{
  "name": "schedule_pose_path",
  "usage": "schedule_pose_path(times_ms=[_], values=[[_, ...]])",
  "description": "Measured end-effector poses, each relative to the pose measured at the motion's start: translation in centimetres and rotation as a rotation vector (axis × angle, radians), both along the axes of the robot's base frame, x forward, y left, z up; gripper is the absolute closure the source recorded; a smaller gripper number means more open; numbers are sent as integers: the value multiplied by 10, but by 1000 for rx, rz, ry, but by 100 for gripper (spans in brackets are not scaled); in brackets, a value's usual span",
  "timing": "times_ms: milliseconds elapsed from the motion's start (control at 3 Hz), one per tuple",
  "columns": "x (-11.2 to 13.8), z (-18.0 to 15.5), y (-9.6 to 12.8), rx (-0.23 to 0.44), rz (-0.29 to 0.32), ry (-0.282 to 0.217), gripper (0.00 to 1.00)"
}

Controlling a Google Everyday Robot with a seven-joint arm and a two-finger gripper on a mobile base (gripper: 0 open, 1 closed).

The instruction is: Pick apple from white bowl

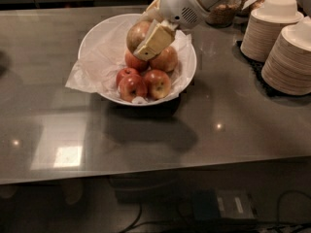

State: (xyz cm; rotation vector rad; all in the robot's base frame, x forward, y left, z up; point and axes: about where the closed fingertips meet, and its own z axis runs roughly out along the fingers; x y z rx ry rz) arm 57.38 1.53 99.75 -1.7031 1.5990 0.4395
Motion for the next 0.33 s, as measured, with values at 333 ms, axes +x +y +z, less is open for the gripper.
schedule_pose_path(times_ms=[333], values=[[0,0,0,0,0,0,100]])
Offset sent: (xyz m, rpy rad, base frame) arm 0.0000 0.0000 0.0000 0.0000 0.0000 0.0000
